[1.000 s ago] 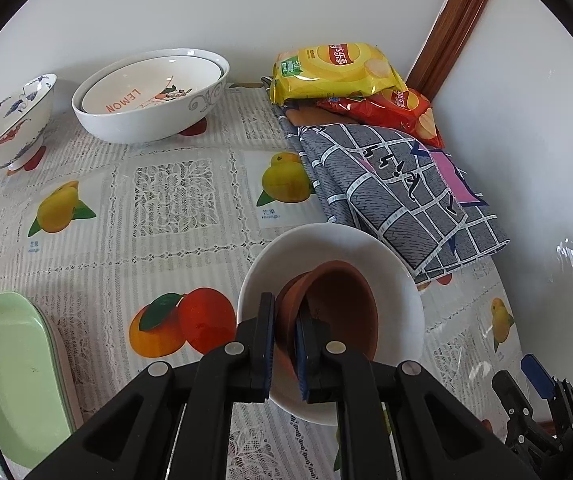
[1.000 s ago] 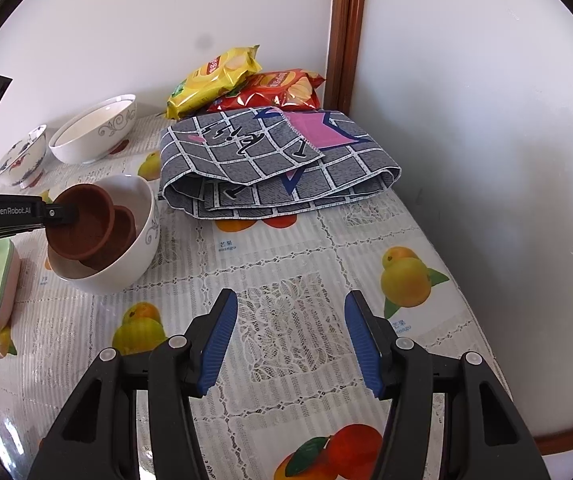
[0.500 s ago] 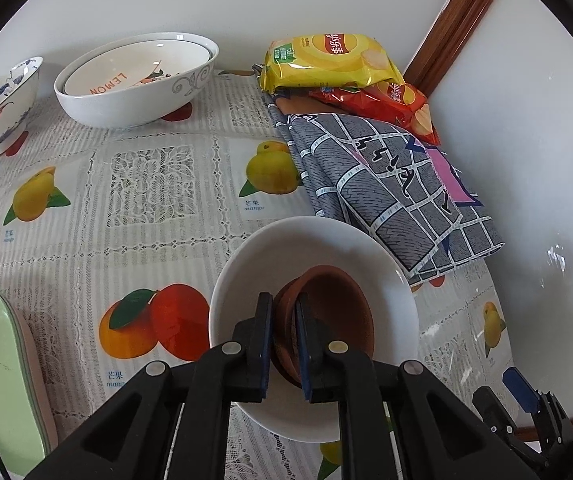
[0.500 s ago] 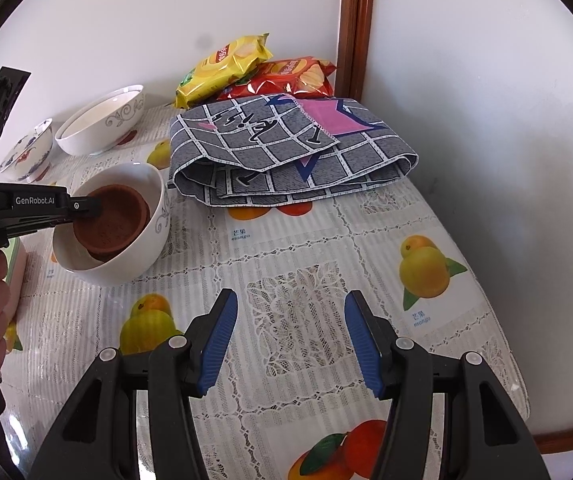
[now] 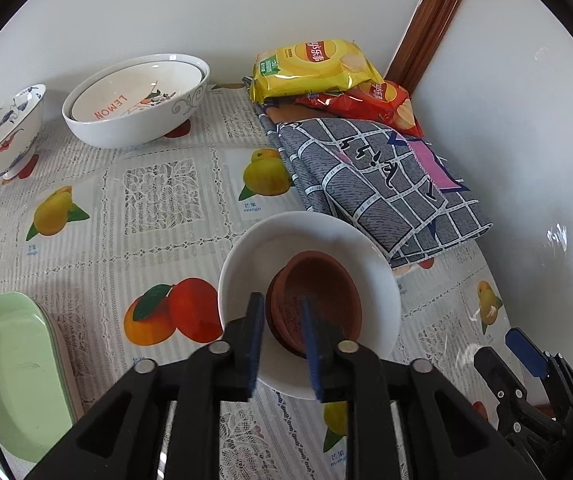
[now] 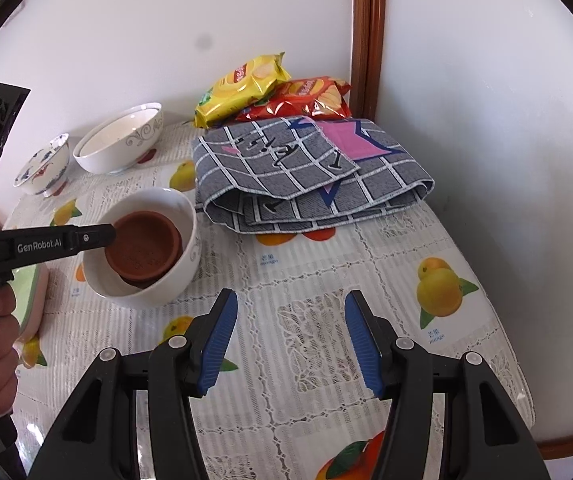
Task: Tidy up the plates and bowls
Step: 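Close both tools on the rim of the white floral bowl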
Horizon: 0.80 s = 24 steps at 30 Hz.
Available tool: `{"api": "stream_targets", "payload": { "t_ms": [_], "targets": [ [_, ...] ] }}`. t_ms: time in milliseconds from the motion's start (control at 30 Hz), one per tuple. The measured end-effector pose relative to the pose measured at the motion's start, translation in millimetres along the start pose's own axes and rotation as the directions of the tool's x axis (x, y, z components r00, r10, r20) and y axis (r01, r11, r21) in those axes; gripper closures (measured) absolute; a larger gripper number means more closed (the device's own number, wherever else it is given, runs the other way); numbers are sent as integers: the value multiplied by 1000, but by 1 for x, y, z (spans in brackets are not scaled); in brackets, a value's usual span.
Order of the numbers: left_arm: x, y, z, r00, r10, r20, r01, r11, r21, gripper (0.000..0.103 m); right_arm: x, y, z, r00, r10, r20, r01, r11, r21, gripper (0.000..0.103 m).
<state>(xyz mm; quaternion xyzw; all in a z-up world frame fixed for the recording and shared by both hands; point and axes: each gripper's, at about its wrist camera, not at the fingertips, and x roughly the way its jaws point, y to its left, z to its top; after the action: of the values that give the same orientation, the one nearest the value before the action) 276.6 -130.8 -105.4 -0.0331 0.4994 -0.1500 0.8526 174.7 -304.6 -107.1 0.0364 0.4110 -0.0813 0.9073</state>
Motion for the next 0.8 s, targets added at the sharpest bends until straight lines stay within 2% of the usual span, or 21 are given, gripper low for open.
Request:
{"api": "stream_targets", "payload": {
  "t_ms": [67, 167, 400, 567, 667, 800],
  "targets": [
    [-10, 2, -1, 999, 15, 34, -15, 1000, 3, 66, -2, 3, 4, 1000, 8, 9, -8, 1000, 0, 47],
    [-20, 6, -1, 998, 33, 56, -33, 999, 3, 66, -4, 8, 9, 1000, 22, 16, -22, 1000, -9, 47],
    [-18, 21, -5, 997, 68, 35, -67, 997, -35, 65, 3, 23, 21, 998, 64, 24, -63, 998, -16, 47],
    [-8, 28, -8, 997, 77, 10, -76, 996, -54, 65, 21, 34, 28, 996, 92, 4, -92, 996, -21, 47],
    [-2, 32, -7, 998, 68, -1, -68, 995, -66, 65, 37, 37, 33, 995, 96, -32, -97, 995, -13, 56],
    [8, 31, -5, 997, 74, -16, -75, 995, -66, 65, 52, 42, 38, 993, 111, -50, -112, 993, -22, 58]
  ]
}}
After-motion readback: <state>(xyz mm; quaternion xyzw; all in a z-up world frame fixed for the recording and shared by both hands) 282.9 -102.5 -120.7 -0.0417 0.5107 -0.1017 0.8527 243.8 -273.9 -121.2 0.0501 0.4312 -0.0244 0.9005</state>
